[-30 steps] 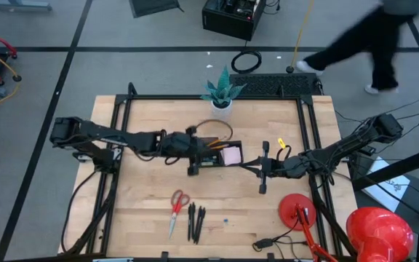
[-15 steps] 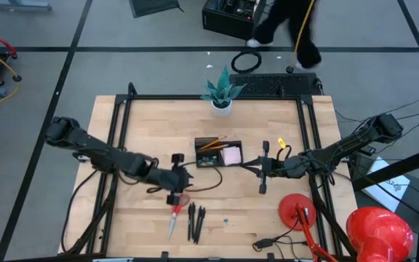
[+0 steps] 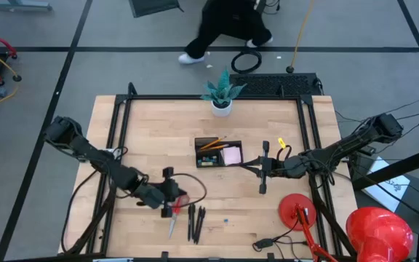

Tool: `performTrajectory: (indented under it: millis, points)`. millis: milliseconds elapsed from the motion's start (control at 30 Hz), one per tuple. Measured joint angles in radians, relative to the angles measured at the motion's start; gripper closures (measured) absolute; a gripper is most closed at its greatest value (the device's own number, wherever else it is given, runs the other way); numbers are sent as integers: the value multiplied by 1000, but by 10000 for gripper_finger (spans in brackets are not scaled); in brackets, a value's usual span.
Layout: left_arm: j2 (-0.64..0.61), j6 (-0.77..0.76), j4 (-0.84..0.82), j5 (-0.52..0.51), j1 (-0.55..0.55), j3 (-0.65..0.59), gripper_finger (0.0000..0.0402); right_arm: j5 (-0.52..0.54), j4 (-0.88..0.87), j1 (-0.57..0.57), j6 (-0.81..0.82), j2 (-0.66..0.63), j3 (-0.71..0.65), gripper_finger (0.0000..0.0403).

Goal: Pick and place office supplies into organizer
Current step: Put the red scissors into the black desk organizer

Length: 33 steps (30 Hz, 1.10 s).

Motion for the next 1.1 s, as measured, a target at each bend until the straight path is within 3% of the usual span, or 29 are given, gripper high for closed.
performTrajectory:
  millis: [100, 200, 433, 600, 800, 967, 1100]
  points:
    - [0, -60, 218, -22, -50, -116, 396, 0, 0, 0, 0, 0, 0, 399]
    - [0, -102, 325, -91, -99, -185, 397, 0, 0, 0, 0, 0, 0, 399]
    - [0, -255, 282, -85, -138, -159, 398, 1, 3, 0, 0, 0, 0, 399]
    - [0, -295, 143, -118, -222, -59, 399, 2, 3, 0, 0, 0, 0, 399]
    - [19, -554, -204, -182, -291, 113, 400, 2, 3, 0, 0, 0, 0, 399]
    - [103, -753, -446, -182, -300, 261, 400, 1, 2, 0, 8, 0, 0, 399]
    - [199, -866, -576, -105, -273, 378, 394, 1, 2, 0, 20, 0, 0, 399]
